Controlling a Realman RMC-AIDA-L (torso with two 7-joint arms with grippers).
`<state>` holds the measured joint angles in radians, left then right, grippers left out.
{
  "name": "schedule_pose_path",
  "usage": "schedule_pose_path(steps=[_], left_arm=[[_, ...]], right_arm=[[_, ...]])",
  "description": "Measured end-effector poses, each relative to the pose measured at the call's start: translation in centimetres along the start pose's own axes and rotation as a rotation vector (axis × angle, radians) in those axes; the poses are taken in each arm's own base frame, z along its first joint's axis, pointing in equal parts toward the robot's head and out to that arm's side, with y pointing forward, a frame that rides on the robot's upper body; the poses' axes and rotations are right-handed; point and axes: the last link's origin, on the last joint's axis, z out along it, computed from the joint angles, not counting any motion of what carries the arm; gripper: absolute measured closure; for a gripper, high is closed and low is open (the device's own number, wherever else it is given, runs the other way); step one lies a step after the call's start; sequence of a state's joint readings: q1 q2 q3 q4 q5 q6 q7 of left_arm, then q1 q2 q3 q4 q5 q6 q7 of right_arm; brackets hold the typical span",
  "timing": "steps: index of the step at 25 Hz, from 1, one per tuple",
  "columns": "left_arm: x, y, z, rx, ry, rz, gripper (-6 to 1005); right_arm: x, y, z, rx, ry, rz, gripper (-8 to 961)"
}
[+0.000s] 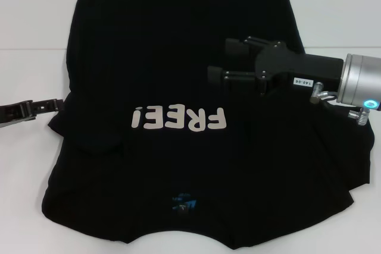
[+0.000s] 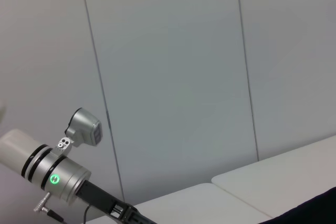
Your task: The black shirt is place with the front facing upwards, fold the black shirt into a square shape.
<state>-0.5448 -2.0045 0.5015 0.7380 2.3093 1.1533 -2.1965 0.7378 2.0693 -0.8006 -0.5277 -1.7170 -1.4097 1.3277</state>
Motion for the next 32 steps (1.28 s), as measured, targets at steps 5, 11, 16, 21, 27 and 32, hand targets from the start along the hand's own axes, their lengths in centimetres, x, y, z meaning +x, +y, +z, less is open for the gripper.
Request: schedule_pose_path(steps=[5, 11, 16, 21, 27, 32], left_arm=[[-0.1, -0.5, 0.4, 0.034, 0.01, -0.01, 64], [-0.2, -0.2, 1.7, 0.054, 0.002, 0.006, 63], [-0.4, -0.1, 2.4, 0.077, -0.005, 0.022, 67], [-0.7, 0.1, 2.9, 0.077, -0.019, 0.03, 71], [-1.1, 0.5, 3.4, 0.076, -0.045, 0.052, 76], [-1.1, 0.6, 3.5, 0.073, -0.05, 0.056, 81]], right_arm=[[-0.1, 0.0, 0.1, 0.001, -0.003, -0.002, 38], [-0.2, -0.1, 0.1, 0.0, -0.003, -0.004, 38], [-0.2, -0.1, 0.1, 0.0, -0.003, -0.005, 38], [-0.2, -0.1, 0.0, 0.005, -0.012, -0.001, 38], [-0.2, -0.1, 0.0, 0.005, -0.013, -0.002, 37], [-0.2, -0.1, 0.0, 0.006, -0.013, -0.002, 37]])
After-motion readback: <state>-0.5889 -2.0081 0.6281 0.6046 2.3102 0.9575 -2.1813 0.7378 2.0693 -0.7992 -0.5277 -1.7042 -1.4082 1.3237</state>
